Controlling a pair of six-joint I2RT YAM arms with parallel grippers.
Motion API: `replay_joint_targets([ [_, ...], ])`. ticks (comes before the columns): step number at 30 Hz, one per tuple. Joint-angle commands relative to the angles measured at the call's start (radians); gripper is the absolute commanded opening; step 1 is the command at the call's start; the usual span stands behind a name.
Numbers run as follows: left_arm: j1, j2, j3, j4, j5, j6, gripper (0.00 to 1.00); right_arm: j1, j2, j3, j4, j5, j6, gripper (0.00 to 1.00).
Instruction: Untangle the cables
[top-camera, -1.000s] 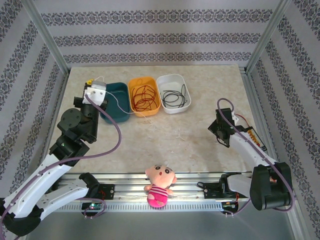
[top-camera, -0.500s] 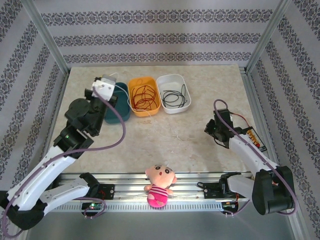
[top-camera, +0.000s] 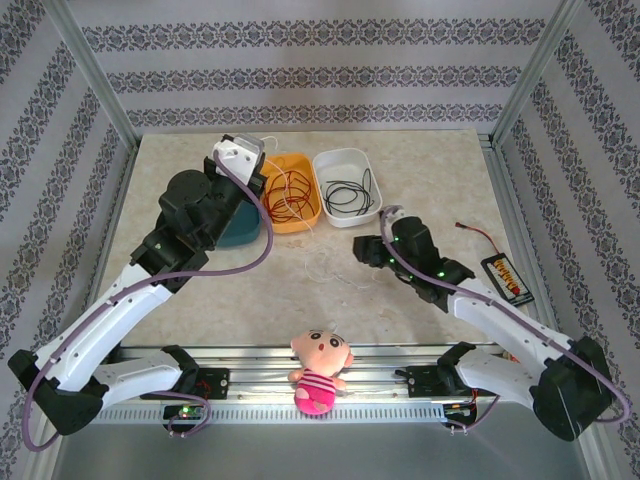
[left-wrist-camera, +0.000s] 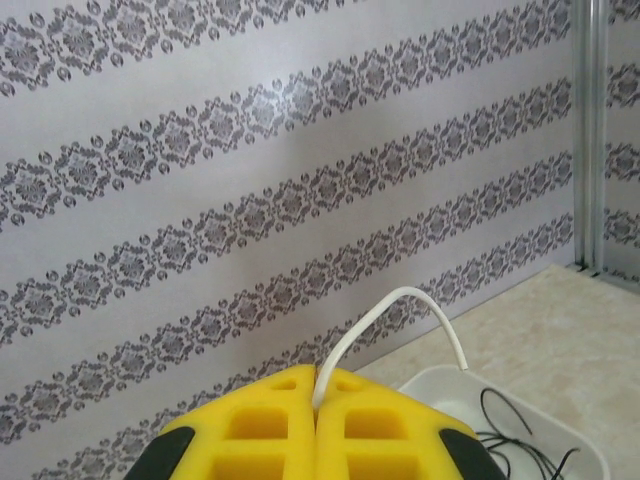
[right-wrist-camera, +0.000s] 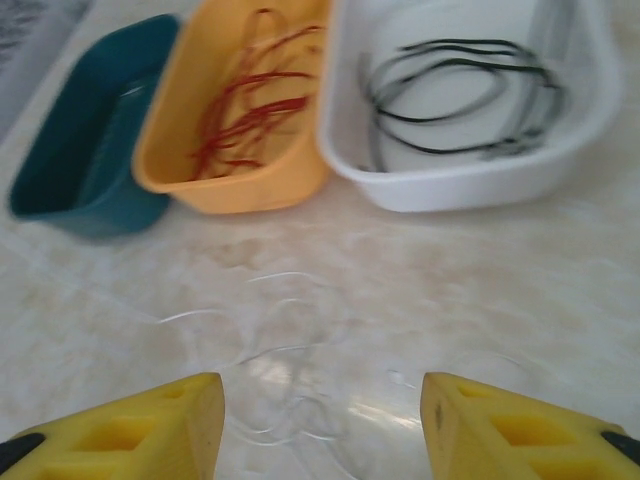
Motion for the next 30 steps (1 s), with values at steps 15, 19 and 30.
replay_joint_targets([
  [15,0.013,-0.045,0.013,0.066,0.065,-0.048,0.00,0.021,0.524,0.034,0.565,-0.307,-0.026,0.49],
  [19,0.012,-0.044,0.010,0.070,0.056,-0.045,0.00,0.033,0.564,0.013,0.618,-0.325,-0.011,0.47],
  [30,0.013,-0.059,0.004,0.077,0.055,-0.048,0.00,0.058,0.687,0.026,0.694,-0.296,0.035,0.46],
])
